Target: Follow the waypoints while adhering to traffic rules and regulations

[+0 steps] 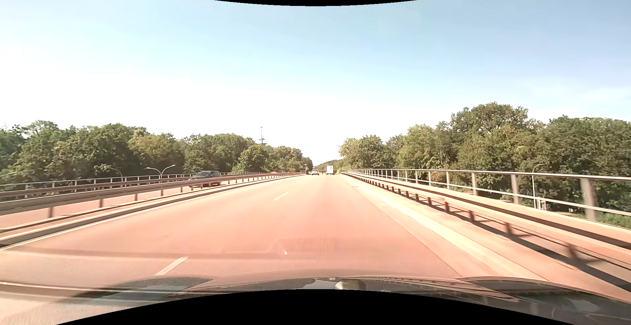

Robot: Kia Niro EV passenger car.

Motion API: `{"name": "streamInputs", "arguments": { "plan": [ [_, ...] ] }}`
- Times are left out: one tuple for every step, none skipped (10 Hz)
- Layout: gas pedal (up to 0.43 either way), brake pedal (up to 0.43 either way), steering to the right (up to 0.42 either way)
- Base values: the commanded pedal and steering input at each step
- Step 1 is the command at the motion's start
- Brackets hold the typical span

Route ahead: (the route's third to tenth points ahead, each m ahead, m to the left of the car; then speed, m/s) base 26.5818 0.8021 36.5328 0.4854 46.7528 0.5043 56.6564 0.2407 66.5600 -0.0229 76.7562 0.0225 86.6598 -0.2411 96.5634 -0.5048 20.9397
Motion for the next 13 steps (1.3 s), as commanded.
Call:
{"name": "streamInputs", "arguments": {
  "plan": [
    [0.169,0.000,0.001],
    [0.169,0.000,0.001],
    [0.169,0.000,0.001],
    [0.169,0.000,0.001],
    [0.169,0.000,0.001],
    [0.169,0.000,0.001],
    [0.169,0.000,0.001],
    [0.169,0.000,0.001],
    [0.169,0.000,0.001],
    [0.169,0.000,0.001],
    [0.169,0.000,0.001],
    [0.169,0.000,0.001],
    [0.169,0.000,0.001]
  ]
}}
